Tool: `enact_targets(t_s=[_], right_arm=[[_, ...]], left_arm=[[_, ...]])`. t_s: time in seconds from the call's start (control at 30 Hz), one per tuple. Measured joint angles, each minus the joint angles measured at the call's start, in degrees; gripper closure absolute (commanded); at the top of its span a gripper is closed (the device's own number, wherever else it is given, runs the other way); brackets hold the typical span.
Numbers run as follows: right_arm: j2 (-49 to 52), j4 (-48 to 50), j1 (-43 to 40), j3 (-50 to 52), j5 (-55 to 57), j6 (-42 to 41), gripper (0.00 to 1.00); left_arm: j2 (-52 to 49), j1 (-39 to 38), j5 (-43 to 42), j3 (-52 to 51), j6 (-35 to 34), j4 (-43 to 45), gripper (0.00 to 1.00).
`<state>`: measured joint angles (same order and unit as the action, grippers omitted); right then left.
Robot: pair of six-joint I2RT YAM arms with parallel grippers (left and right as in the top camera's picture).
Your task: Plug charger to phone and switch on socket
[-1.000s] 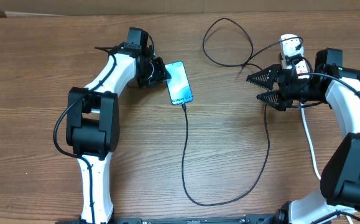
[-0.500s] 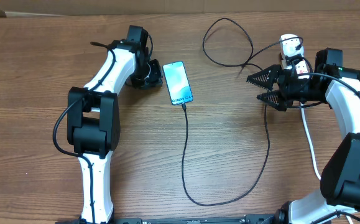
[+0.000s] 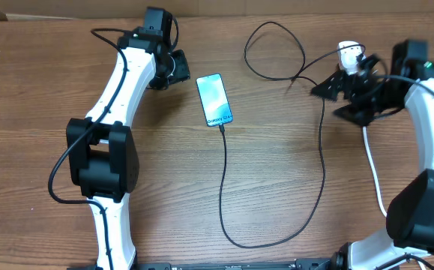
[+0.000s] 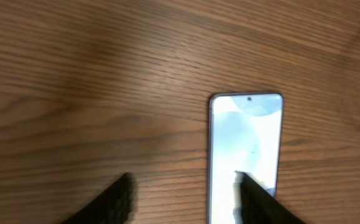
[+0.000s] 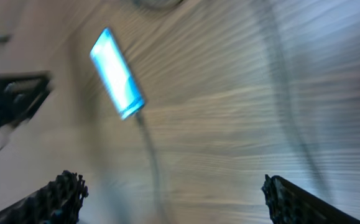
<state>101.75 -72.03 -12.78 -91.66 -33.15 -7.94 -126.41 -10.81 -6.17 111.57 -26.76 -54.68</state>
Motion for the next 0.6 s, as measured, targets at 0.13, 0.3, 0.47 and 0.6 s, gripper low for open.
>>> enact_targets(t_s=[0.13, 0.3, 0.47, 0.6], right_arm=[[0.0, -0.7, 0.0, -7.6, 11.9, -1.5, 0.46], [0.0, 3.9, 0.0, -9.4, 24.9, -4.3, 0.67], [0.6, 9.1, -0.2, -9.4, 31.0, -5.6, 0.92], [2.6, 14.0, -1.2, -9.4, 33.2, -5.9, 0.96]], left_arm=[[0.1, 0.0, 2.7, 0.0, 0.0, -0.5, 0.00], [0.1, 0.0, 3.9, 0.0, 0.0, -0.7, 0.00], [0.1, 0.0, 4.3, 0.0, 0.0, -1.7, 0.00], [0.1, 0.0, 4.3, 0.0, 0.0, -3.6, 0.00]])
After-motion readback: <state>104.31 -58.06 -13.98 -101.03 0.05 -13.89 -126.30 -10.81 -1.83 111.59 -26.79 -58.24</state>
